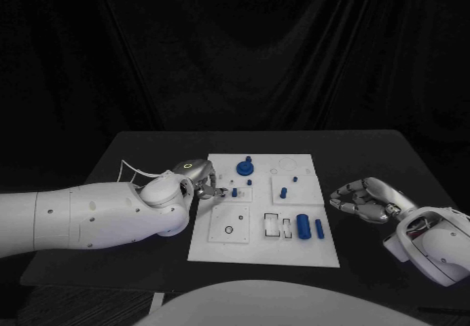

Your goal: Assemble the parts on the task board

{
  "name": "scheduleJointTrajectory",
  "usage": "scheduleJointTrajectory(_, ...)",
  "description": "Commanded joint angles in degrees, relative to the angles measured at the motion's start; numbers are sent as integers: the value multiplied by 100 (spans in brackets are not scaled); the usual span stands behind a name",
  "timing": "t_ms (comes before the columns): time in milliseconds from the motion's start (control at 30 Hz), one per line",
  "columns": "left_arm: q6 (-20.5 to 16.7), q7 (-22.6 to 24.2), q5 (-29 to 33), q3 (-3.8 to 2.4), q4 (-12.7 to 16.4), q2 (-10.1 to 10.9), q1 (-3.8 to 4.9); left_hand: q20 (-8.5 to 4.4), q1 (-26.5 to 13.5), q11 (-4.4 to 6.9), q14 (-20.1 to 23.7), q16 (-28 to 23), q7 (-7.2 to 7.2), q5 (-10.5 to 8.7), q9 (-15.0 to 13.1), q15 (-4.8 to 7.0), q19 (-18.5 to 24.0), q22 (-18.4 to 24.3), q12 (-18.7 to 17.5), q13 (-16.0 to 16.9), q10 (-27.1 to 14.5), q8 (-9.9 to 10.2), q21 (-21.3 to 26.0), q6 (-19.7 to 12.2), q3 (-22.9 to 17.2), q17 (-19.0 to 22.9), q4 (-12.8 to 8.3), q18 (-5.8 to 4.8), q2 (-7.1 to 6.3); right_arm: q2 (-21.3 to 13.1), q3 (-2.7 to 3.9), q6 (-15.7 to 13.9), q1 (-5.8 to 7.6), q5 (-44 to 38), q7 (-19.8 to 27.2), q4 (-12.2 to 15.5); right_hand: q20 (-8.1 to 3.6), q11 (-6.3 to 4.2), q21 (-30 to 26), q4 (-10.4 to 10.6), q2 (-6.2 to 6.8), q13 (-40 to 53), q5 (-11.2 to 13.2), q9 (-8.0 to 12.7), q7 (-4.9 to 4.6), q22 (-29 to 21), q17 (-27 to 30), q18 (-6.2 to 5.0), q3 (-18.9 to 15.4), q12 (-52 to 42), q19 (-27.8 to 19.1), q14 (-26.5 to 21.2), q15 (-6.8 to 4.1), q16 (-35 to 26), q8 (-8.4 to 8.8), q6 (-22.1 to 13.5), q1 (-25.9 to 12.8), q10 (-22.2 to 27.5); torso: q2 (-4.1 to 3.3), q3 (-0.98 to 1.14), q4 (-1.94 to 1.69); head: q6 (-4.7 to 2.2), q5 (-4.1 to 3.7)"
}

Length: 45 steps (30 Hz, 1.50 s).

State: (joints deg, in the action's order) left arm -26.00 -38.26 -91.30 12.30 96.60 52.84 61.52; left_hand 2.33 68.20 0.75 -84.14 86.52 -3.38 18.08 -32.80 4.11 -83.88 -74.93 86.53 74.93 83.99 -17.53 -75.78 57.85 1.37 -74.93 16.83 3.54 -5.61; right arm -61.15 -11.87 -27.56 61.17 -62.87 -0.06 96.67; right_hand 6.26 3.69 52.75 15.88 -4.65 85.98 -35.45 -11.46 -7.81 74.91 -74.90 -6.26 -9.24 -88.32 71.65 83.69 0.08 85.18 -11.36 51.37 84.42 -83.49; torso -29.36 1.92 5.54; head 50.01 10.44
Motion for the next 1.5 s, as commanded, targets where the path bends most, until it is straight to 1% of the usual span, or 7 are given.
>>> scheduleJointTrajectory(33,-199,-3,-153,-4,-62,-72,-27,-42,-52,34,-502,5,23,30,-20,34,-199,-1113,-23,1196,277,-44,1,-30,-16,-1234,3,-65,16,-10,2,-79,-15,-30,-76,22,0,-6,-4,8,-14,134,-15,10,-18,526,-882,-115,32,27,-35,236,-3,-15,-25,-9,58,-328,-1,0,-1,-1,-11)
scheduleJointTrajectory(333,-48,-66,-146,-5,-214,-234,-61,-48,-62,45,-502,2,40,97,-87,41,-202,-1114,-25,1195,275,-124,7,-20,-45,-1234,2,-65,68,-17,2,-85,-15,-30,-78,22,0,-6,-4,8,-14,134,-15,10,-18,526,-882,-115,32,27,-35,236,-3,-15,-25,-9,58,-328,1,1,6,-1,-1)
scheduleJointTrajectory(467,116,-135,-146,-5,-266,-295,-72,-63,-41,65,-500,-12,64,269,-211,58,-204,-1115,-38,1187,265,-249,16,-39,-80,-1227,-1,-64,110,-17,2,-84,-15,-31,-78,23,0,-6,-4,8,-14,134,-15,10,-18,526,-882,-115,32,27,-35,236,-3,-15,-25,-9,58,-328,0,-1,4,-1,2)
scheduleJointTrajectory(1133,541,-216,-82,-5,-487,-508,-154,-97,-75,118,-495,-47,133,546,-522,98,-203,-1110,-62,1174,248,-515,58,-26,-120,-1208,-3,-59,174,-10,2,-83,-16,-31,-69,25,1,-5,-12,17,-6,129,-15,10,-18,524,-879,-116,37,30,-38,234,-1,-17,-27,-6,57,-322,0,0,4,-1,7)
scheduleJointTrajectory(1267,492,-164,-54,-5,-559,-559,-209,-116,16,139,-496,-47,155,759,-634,116,-207,-1113,-62,1177,249,-571,58,-67,-182,-1212,-7,-60,193,-5,2,-84,-16,-31,-65,26,2,-5,-16,20,-3,127,-16,11,-18,524,-877,-116,39,31,-39,233,-1,-17,-28,-5,56,-319,-2,0,4,-1,16)
scheduleJointTrajectory(1367,458,-128,-47,-5,-598,-590,-239,-132,125,158,-497,-51,178,1020,-739,131,-209,-1112,-54,1185,256,-625,70,-86,-260,-1213,-8,-59,199,-4,2,-84,-17,-31,-64,25,2,-5,-16,20,-3,127,-16,11,-18,524,-877,-116,39,31,-39,233,-1,-17,-28,-5,56,-319,-4,-1,4,-1,17)
scheduleJointTrajectory(1500,366,-65,-42,-5,-648,-623,-272,-141,208,170,-499,-47,191,1188,-804,141,-212,-1114,-45,1195,265,-650,72,-104,-335,-1219,-12,-60,202,-1,2,-82,-17,-31,-61,26,2,-5,-16,20,-3,127,-16,11,-18,524,-877,-116,39,31,-39,233,-1,-17,-28,-5,56,-319,-4,-1,3,-1,16)
